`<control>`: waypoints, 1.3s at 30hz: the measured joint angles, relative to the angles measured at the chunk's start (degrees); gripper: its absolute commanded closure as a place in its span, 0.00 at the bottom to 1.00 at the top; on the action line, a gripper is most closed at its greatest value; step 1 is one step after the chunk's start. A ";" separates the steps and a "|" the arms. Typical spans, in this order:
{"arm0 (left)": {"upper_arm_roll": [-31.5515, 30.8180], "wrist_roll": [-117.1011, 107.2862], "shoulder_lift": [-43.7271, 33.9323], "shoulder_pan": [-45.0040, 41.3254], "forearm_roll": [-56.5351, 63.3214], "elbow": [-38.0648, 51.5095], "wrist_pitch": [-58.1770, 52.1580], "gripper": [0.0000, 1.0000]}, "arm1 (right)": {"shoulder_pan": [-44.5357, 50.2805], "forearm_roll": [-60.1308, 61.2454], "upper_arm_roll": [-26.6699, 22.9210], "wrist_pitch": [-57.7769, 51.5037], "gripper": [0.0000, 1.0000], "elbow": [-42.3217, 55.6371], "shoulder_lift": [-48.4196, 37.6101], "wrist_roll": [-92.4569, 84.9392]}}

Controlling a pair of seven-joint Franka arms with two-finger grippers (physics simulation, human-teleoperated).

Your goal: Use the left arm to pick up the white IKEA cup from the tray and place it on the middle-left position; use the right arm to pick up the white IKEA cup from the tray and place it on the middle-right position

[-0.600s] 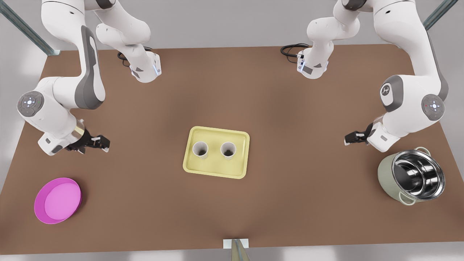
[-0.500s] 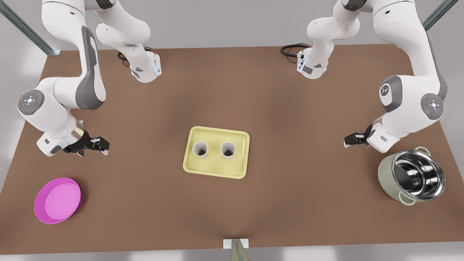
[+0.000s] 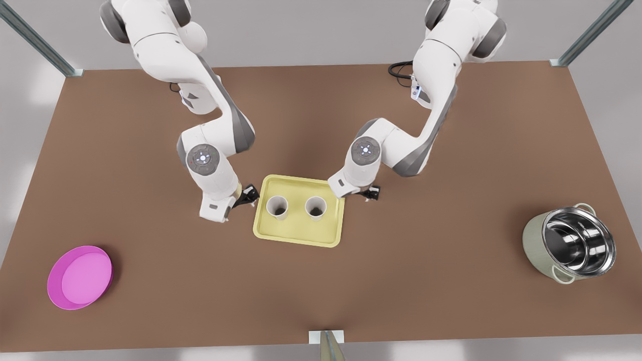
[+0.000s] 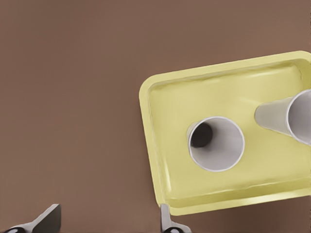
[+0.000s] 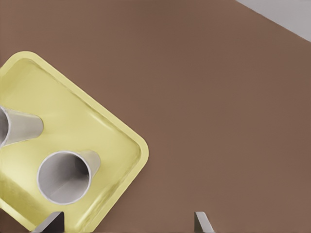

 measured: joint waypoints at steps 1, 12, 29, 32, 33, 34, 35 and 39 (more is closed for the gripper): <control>0.05 -1.44 0.54 -0.42 0.24 0.04 0.90 0.00 | 0.18 -0.01 0.01 0.03 0.00 0.54 1.51 0.20; 0.26 -13.71 9.90 -3.17 2.37 6.65 10.02 0.00 | 1.34 4.56 0.64 1.07 0.00 2.12 10.04 1.62; 0.27 -24.13 12.77 -5.28 6.42 1.52 16.43 0.00 | 1.40 12.04 0.93 2.67 0.00 0.49 14.68 -0.51; 0.27 -25.16 13.02 -5.30 6.64 1.36 17.26 0.00 | 1.41 12.10 1.06 2.61 0.05 0.30 14.68 -0.85; 0.27 -25.46 13.15 -5.27 6.69 1.34 17.55 0.00 | 1.37 12.12 1.07 2.62 0.13 0.28 14.70 -0.97; 0.27 -25.75 13.23 -5.26 6.73 1.37 17.83 0.00 | 1.34 12.12 1.08 2.66 0.15 0.31 14.76 -1.09; 0.27 -26.03 13.52 -5.26 6.75 1.38 18.27 0.00 | 1.33 12.13 1.11 2.69 0.21 0.37 14.91 -1.20; 0.27 -27.02 14.92 -5.25 6.77 1.94 19.86 0.05 | 1.33 12.28 1.14 2.78 0.57 0.63 15.15 -1.61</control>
